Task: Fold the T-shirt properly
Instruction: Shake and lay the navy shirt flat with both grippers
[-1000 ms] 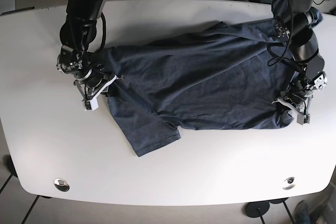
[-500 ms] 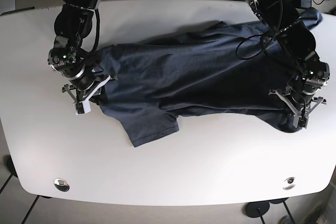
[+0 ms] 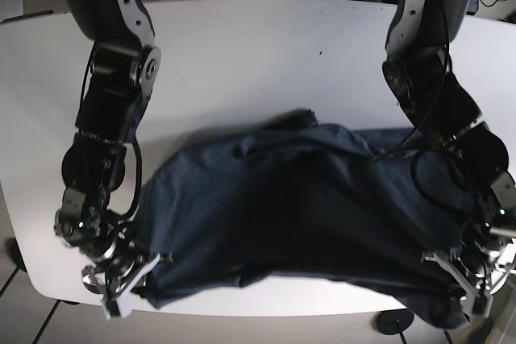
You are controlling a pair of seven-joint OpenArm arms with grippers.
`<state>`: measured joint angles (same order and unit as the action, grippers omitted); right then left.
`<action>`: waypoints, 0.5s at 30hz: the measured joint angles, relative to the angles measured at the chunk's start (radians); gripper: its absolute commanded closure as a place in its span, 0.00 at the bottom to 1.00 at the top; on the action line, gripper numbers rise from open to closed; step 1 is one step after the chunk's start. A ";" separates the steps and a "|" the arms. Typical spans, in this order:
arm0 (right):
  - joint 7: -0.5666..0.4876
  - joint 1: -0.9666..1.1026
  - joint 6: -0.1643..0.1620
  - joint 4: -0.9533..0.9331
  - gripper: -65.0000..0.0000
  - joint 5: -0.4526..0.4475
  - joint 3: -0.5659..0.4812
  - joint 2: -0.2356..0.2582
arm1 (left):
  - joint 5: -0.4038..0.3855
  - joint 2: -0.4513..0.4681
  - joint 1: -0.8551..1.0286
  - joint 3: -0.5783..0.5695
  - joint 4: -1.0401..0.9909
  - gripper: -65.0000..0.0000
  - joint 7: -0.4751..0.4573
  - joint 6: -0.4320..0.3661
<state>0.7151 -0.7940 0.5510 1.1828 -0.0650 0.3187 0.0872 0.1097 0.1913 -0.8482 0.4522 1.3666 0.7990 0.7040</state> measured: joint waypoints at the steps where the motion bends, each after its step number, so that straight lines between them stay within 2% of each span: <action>1: 0.003 -0.061 0.000 -0.029 0.97 0.014 0.001 0.008 | 0.000 0.010 -0.055 -0.003 -0.038 1.00 0.000 0.000; 6: 0.008 -0.347 0.002 -0.158 0.97 0.010 0.001 0.047 | -0.001 0.067 -0.329 -0.034 -0.212 1.00 -0.003 0.000; 10: 0.106 -0.446 0.005 -0.150 0.97 -0.002 0.001 0.050 | -0.012 0.098 -0.399 -0.030 -0.208 1.00 -0.013 0.000; 12: 0.158 -0.434 0.005 -0.078 0.97 -0.003 0.002 0.048 | -0.012 0.100 -0.384 -0.026 -0.187 1.00 -0.005 0.000; 15: 0.241 -0.284 0.011 0.159 0.97 -0.018 0.002 0.046 | -0.029 0.109 -0.232 -0.025 -0.034 1.00 0.024 0.002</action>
<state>0.9565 -1.0782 0.5617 1.3422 -0.0826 0.3206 0.1333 0.0811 0.3004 -1.0805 0.4274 1.3331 0.8234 0.7059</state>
